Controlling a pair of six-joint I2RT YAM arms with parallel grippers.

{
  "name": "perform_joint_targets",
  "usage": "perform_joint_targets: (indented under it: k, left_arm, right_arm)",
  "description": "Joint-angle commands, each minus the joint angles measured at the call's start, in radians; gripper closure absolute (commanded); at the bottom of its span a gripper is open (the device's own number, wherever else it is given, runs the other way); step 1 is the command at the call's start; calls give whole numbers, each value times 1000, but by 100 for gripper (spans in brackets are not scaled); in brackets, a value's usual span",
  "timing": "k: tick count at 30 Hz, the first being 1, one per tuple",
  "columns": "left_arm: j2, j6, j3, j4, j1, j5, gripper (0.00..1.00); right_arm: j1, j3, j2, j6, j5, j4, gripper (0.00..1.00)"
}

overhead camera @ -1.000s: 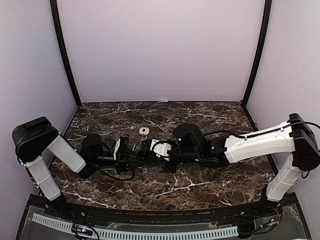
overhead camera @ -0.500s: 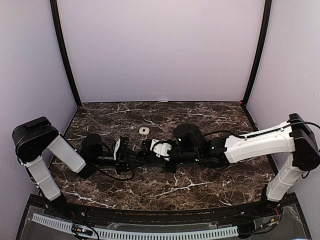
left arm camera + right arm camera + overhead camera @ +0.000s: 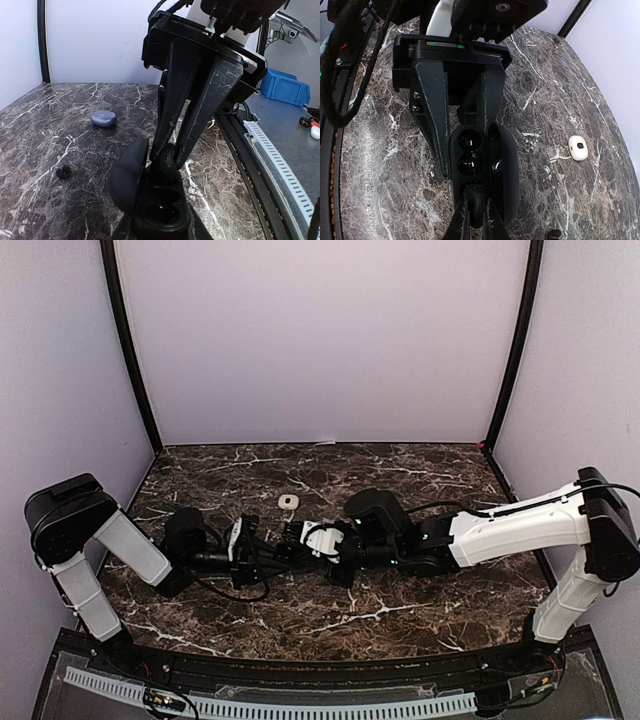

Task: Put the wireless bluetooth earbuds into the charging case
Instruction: Insert the right earbud into the right side groove of the charging case.

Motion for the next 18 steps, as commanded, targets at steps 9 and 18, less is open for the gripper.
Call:
perform_joint_targets:
  k: [9, 18]
  left_arm:
    - [-27, 13, 18, 18, -5, 11, 100]
    - [-29, 6, 19, 20, -5, 12, 100]
  right_arm:
    - [9, 12, -17, -20, 28, -25, 90]
    - [9, 13, -18, -25, 22, -35, 85]
